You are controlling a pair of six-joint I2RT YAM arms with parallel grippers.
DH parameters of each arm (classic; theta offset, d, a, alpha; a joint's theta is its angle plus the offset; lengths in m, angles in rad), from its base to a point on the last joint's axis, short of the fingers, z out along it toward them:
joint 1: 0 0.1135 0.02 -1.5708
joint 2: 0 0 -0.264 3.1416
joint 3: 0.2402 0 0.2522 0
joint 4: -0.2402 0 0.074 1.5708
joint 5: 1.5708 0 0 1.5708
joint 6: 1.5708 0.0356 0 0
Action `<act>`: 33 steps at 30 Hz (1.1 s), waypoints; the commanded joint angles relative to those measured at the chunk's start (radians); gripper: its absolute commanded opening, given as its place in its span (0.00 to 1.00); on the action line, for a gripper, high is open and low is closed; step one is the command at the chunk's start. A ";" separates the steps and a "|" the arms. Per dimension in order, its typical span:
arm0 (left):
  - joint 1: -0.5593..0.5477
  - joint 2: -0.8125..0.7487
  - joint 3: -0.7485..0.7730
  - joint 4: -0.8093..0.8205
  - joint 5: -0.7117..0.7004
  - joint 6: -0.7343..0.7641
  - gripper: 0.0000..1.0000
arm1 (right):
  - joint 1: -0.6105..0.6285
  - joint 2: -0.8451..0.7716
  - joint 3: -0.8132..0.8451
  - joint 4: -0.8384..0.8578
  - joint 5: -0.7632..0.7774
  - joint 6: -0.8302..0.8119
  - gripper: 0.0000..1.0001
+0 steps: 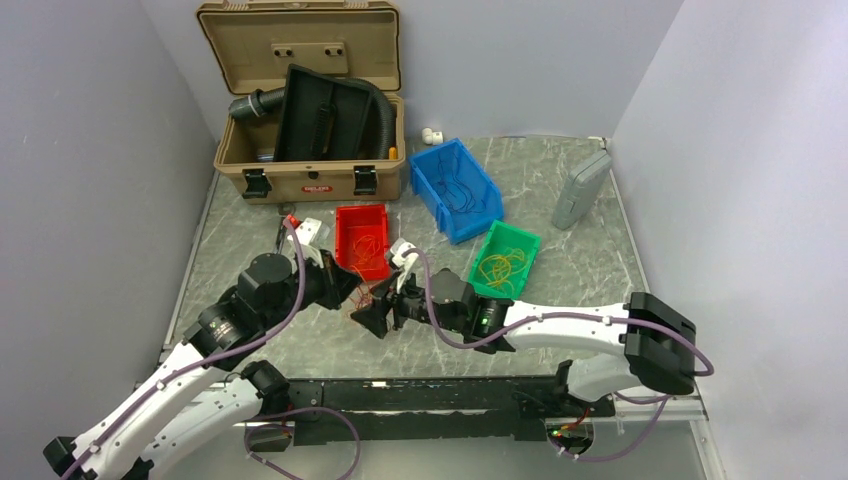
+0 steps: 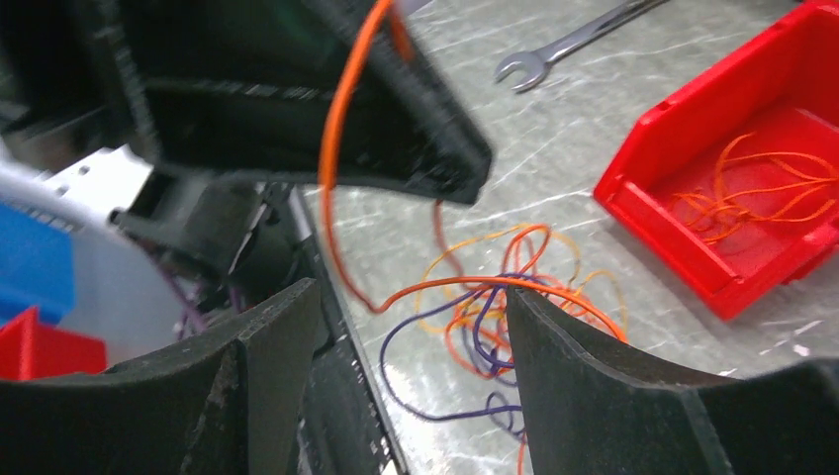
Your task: Untangle the cables
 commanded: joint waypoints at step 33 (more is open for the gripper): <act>0.003 0.187 0.566 -0.048 -0.260 0.250 0.00 | 0.011 -0.281 -0.287 -0.355 0.637 0.426 0.24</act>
